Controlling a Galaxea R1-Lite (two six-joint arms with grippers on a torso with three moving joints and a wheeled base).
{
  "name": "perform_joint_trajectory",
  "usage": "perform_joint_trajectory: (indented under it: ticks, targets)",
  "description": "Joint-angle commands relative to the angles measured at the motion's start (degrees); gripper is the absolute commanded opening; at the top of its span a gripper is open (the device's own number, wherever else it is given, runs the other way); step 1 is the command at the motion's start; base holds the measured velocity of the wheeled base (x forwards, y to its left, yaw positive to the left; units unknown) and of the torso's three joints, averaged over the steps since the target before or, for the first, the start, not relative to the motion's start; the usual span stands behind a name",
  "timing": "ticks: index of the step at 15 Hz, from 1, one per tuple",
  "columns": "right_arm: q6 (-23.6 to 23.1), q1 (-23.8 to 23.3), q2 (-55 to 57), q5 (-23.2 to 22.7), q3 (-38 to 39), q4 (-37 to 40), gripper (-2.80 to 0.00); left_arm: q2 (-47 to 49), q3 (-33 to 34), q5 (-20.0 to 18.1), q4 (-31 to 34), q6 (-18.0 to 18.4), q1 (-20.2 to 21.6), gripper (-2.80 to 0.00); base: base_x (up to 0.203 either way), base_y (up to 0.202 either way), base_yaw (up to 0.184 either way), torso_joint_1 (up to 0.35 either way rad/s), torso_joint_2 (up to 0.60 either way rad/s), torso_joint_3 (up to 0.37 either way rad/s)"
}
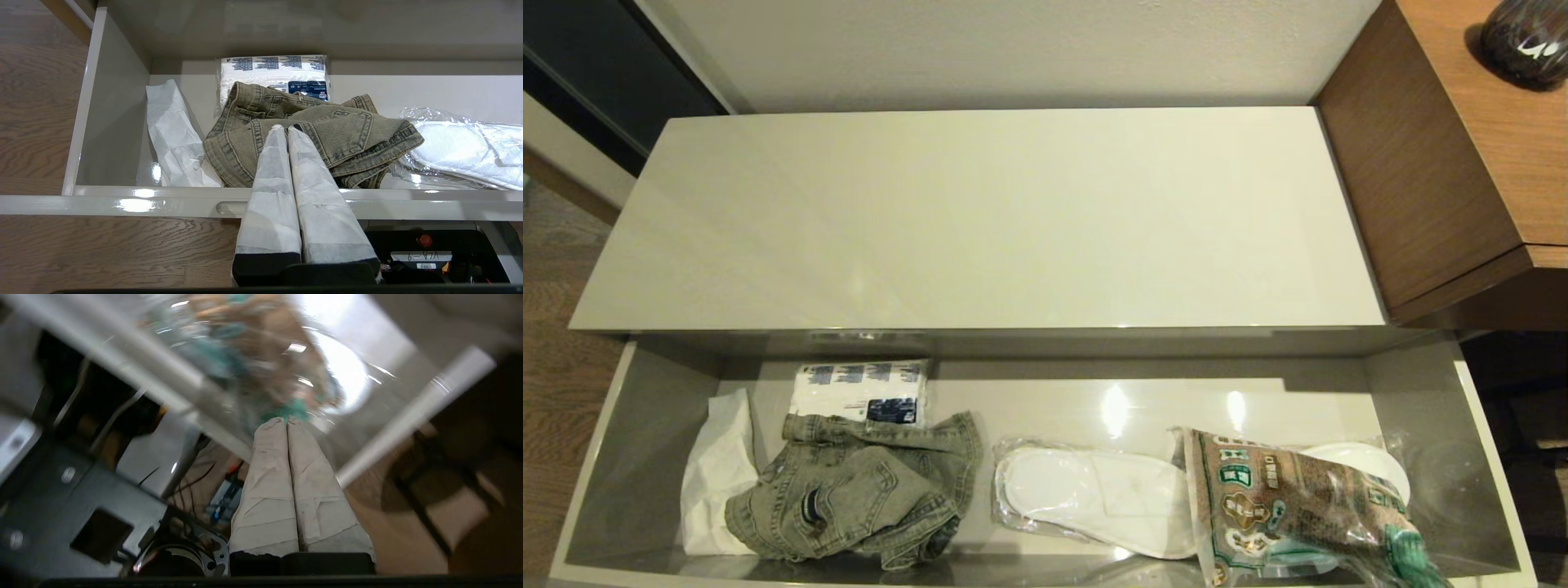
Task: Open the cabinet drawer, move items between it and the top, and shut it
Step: Take out the disposable slippers from the drawer
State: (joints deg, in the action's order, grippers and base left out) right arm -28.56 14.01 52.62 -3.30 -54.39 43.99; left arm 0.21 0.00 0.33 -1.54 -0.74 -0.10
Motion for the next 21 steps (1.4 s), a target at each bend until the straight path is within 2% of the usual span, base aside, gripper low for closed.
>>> perform_joint_trajectory:
  ticks: [1,3,5,10,13,15,17,21]
  targets:
    - [-0.7,7.9,8.3,0.0,1.0,-0.7,-2.8,0.0,0.1,0.0,0.0,0.0,0.0,-2.8,0.0,0.0,0.0,0.0,0.0,0.0]
    - [-1.0,9.7,13.8,-0.2,2.0,-4.3,-2.8,0.0,0.1,0.0,0.0,0.0,0.0,-2.8,0.0,0.0,0.0,0.0,0.0,0.0]
    - [-1.3,11.9,18.4,0.8,7.0,-15.0,-2.8,0.0,0.1,0.0,0.0,0.0,0.0,-2.8,0.0,0.0,0.0,0.0,0.0,0.0]
    - [-1.4,17.7,29.5,4.7,15.6,-35.1,-2.8,0.0,0.1,0.0,0.0,0.0,0.0,-2.8,0.0,0.0,0.0,0.0,0.0,0.0]
    - [-1.2,20.5,35.6,10.3,19.8,-47.9,-2.8,0.0,0.1,0.0,0.0,0.0,0.0,-2.8,0.0,0.0,0.0,0.0,0.0,0.0]
    - [-0.7,23.8,38.2,12.0,21.4,-50.3,-2.8,0.0,0.1,0.0,0.0,0.0,0.0,-2.8,0.0,0.0,0.0,0.0,0.0,0.0]
    - [2.1,25.9,40.7,12.1,21.1,-51.0,-2.8,0.0,0.1,0.0,0.0,0.0,0.0,-2.8,0.0,0.0,0.0,0.0,0.0,0.0]
    - [5.2,26.3,44.3,12.3,21.5,-55.3,-2.8,0.0,0.1,0.0,0.0,0.0,0.0,-2.8,0.0,0.0,0.0,0.0,0.0,0.0]
